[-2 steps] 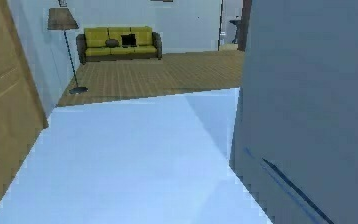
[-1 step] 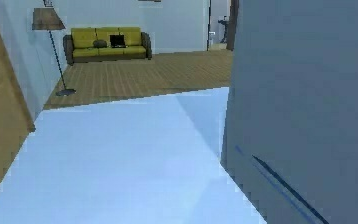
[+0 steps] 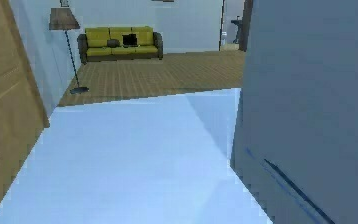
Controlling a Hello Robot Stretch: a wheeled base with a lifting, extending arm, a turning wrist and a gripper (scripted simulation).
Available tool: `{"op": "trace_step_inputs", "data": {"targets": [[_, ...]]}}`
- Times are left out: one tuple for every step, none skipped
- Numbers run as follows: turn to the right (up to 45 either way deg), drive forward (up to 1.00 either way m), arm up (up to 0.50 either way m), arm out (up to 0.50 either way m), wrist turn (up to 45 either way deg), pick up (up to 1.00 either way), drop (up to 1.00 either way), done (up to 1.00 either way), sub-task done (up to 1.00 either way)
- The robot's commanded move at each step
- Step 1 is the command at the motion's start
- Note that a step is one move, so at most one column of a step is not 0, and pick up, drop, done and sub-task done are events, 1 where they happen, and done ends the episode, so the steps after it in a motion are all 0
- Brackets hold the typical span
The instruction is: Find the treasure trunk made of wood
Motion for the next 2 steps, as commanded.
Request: {"op": "trace_step_inputs", "data": {"targets": [[0.0, 1.0, 0.0, 0.0, 0.0, 0.0, 0.0, 0.0, 0.0], [-3.0, 0.0, 0.0, 0.0, 0.0, 0.0, 0.0, 0.0, 0.0]]}}
